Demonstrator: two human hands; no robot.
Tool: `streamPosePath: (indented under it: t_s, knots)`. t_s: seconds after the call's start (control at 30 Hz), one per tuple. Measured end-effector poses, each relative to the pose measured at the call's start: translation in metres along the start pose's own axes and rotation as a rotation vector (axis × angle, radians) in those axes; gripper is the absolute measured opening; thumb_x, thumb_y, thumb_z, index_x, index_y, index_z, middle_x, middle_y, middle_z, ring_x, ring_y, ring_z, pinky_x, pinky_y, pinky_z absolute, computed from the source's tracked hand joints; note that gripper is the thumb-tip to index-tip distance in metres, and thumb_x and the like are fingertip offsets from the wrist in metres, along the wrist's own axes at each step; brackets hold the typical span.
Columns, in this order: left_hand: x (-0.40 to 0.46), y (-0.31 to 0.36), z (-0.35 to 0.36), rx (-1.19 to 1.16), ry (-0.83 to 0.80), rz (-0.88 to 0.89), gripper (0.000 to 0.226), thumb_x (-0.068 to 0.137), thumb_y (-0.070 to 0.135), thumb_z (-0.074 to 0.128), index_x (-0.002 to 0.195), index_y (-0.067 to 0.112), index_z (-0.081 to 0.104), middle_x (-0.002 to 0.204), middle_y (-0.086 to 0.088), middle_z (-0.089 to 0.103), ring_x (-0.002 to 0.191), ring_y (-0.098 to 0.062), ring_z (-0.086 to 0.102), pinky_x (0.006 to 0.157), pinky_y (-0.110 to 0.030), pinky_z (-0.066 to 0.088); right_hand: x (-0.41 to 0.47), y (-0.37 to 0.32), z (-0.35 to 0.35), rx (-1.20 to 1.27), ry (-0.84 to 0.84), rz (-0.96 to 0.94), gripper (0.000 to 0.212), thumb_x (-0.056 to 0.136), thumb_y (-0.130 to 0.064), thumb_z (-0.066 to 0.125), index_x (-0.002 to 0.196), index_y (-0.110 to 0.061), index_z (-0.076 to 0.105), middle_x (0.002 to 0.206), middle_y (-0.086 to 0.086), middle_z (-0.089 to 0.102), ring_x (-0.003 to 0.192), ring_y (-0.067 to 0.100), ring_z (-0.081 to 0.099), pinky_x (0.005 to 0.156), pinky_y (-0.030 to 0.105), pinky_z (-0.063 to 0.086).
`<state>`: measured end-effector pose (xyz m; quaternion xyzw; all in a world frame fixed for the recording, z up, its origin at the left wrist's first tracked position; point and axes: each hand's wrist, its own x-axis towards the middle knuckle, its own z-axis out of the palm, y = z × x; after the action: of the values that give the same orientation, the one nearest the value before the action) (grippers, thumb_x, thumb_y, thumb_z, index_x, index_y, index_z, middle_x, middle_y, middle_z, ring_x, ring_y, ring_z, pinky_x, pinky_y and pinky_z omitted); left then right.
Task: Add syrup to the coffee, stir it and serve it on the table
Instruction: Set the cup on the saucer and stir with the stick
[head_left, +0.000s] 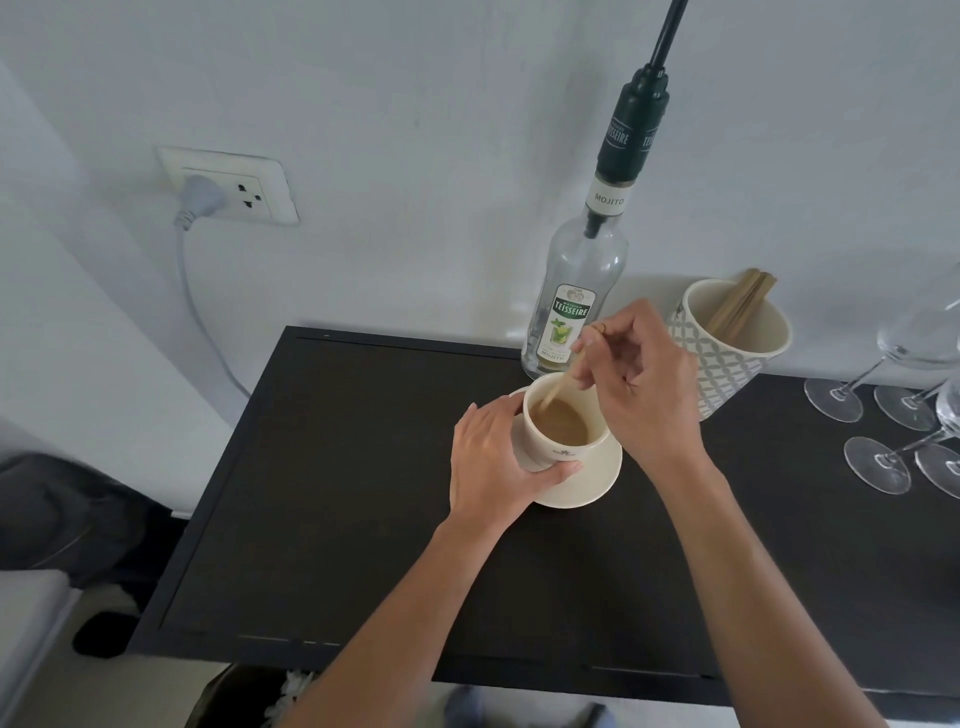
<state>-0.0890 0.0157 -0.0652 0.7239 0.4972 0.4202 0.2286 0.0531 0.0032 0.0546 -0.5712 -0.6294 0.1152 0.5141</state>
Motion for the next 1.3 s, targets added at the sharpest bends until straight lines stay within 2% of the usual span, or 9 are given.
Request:
streamPosePath:
  t_s: [0.2,0.33,0.47,0.63,0.77,0.9,1.03,1.2,1.3]
  knots:
    - [-0.0001,-0.0008,0.0012,0.009,0.002,-0.004,0.085,0.058,0.068,0.081,0.126,0.022,0.059,0.123,0.012,0.064,0.117,-0.005,0.056,0.115,-0.038,0.031,-0.0015,0.0000,-0.0004,-0.062,-0.013,-0.029,0.012,0.099,-0.003,0.062,0.090,-0.006,0.055,0.072,0.004,0.066,0.059,0.011,0.061,0.056,0.017,0.048]
    - [0.0001,-0.0005,0.0000,0.002,0.002,0.004,0.084,0.058,0.067,0.081,0.125,0.023,0.059,0.123,0.013,0.064,0.116,-0.005,0.056,0.115,-0.038,0.031,-0.0001,0.0028,0.0003,-0.094,0.044,-0.043,0.011,0.101,-0.005,0.060,0.092,-0.001,0.055,0.073,0.006,0.067,0.062,0.018,0.067,0.058,0.033,0.055]
    - [0.0006,-0.0003,0.0006,0.002,-0.002,-0.001,0.084,0.057,0.067,0.081,0.126,0.023,0.059,0.123,0.013,0.064,0.116,-0.005,0.056,0.114,-0.040,0.032,-0.0012,0.0005,-0.0015,-0.097,0.008,-0.057,0.010,0.098,-0.001,0.062,0.091,-0.002,0.056,0.073,0.003,0.064,0.061,0.014,0.059,0.056,0.019,0.047]
    - [0.0006,-0.0017,0.0009,0.010,0.004,0.004,0.085,0.057,0.067,0.081,0.125,0.022,0.059,0.122,0.011,0.065,0.115,-0.007,0.057,0.114,-0.041,0.033,0.0007,0.0016,0.0005,-0.130,0.055,-0.064,0.011,0.100,-0.003,0.061,0.091,0.000,0.056,0.071,0.006,0.065,0.062,0.017,0.065,0.057,0.030,0.053]
    - [0.0000,-0.0013,0.0010,0.010,0.000,0.003,0.085,0.057,0.067,0.082,0.125,0.021,0.058,0.123,0.010,0.065,0.116,-0.007,0.057,0.114,-0.041,0.033,-0.0007,-0.0010,0.0024,-0.080,0.031,-0.024,0.010,0.099,-0.003,0.063,0.091,-0.004,0.056,0.072,0.000,0.064,0.062,0.009,0.062,0.057,0.018,0.049]
    - [-0.0004,-0.0011,0.0009,0.014,0.001,0.005,0.086,0.058,0.068,0.080,0.126,0.021,0.059,0.124,0.009,0.064,0.117,-0.007,0.057,0.115,-0.037,0.029,0.0003,0.0017,0.0048,-0.129,0.058,-0.052,0.012,0.101,-0.006,0.061,0.092,-0.001,0.056,0.071,0.006,0.066,0.061,0.020,0.066,0.057,0.032,0.054]
    - [0.0000,-0.0006,0.0009,0.008,-0.007,-0.008,0.086,0.058,0.068,0.080,0.126,0.022,0.058,0.125,0.011,0.064,0.118,-0.006,0.056,0.117,-0.037,0.028,-0.0012,-0.0016,0.0039,-0.107,0.040,-0.036,0.012,0.099,-0.004,0.064,0.090,-0.003,0.056,0.071,0.000,0.064,0.060,0.013,0.062,0.057,0.020,0.049]
    - [-0.0002,0.0000,0.0001,0.010,-0.003,-0.009,0.086,0.058,0.068,0.080,0.127,0.022,0.058,0.125,0.011,0.063,0.118,-0.005,0.054,0.116,-0.034,0.026,0.0017,-0.0001,0.0032,-0.151,0.071,-0.056,0.013,0.101,-0.006,0.062,0.091,0.000,0.055,0.068,0.006,0.064,0.059,0.022,0.065,0.056,0.032,0.052]
    - [-0.0002,0.0003,0.0002,0.005,-0.003,-0.012,0.086,0.057,0.068,0.079,0.127,0.022,0.058,0.125,0.011,0.064,0.118,-0.005,0.054,0.116,-0.033,0.026,0.0005,0.0001,0.0020,-0.161,0.049,-0.069,0.013,0.099,-0.003,0.063,0.089,-0.003,0.055,0.069,0.002,0.062,0.058,0.014,0.059,0.054,0.024,0.045]
